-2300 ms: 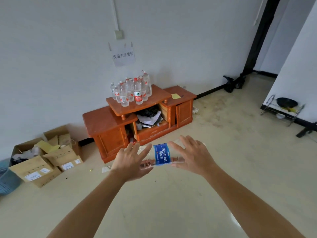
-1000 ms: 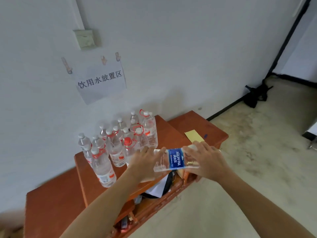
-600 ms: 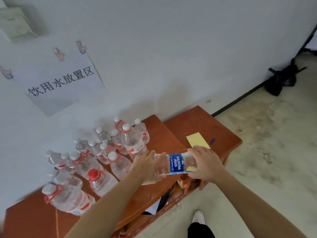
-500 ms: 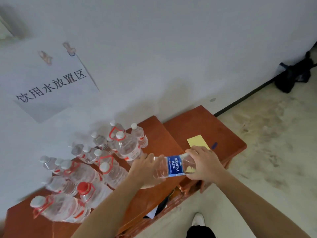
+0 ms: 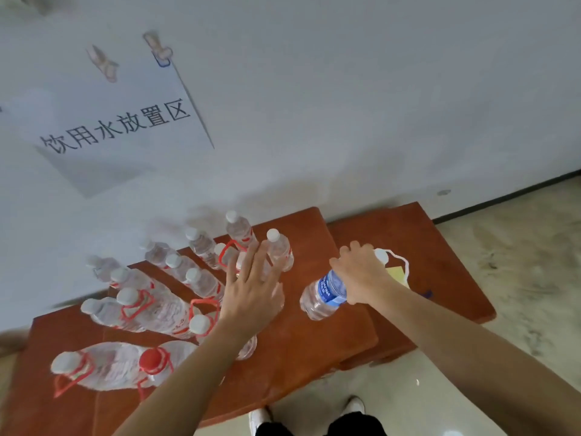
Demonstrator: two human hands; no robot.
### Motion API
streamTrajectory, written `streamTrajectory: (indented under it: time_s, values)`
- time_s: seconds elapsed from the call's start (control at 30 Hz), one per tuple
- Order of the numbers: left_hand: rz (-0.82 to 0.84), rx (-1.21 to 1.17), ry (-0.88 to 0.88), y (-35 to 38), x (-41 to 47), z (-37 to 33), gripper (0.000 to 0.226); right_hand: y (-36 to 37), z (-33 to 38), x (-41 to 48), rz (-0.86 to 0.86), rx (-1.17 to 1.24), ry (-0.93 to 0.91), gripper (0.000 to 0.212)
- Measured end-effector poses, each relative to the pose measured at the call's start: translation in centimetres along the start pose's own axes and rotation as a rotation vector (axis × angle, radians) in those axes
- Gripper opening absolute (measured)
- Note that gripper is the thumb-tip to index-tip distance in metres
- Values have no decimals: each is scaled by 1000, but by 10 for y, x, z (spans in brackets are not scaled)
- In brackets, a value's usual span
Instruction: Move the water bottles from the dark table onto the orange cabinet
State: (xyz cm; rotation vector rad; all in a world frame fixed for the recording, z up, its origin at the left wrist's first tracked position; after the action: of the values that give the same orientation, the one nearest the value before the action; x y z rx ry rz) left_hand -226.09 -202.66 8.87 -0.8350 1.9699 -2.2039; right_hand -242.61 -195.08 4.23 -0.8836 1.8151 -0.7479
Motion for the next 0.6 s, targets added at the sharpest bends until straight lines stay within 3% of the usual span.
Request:
streamTrajectory:
  time_s: [0.17,0.23,0.33,0.43,0.5,0.6]
  values:
    - [309,-6,-176,39,-14,43,71,3,19,29,221,6,124,39]
    - [315,-48,-175,40,-13,42,63,-1,28,28,246,-62,150,32]
    - [317,-57,-158,40,-11,41,57,-17,54,32,189,-177,98,42]
    - [348,-58,-145,45,-15,45,56,-14,85,43,227,-328,19,28]
    - [366,-54,-130,42,-14,47,56,2,96,52,303,-422,26,37]
    - [457,-21,-114,43,-16,47,59,-9,96,49,259,-411,-27,38]
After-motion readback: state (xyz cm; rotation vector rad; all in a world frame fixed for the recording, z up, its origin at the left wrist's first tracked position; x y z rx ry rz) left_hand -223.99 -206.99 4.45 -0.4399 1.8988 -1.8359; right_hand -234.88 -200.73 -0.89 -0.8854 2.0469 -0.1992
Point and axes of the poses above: each hand's wrist, its own x-axis towards the middle knuckle, its own y-axis out of the palm, z = x × y, the point moved 9 cm from there along x, towards the middle knuckle, and after that the axes turned 2 degrees about -x, right-handed, at the moved point
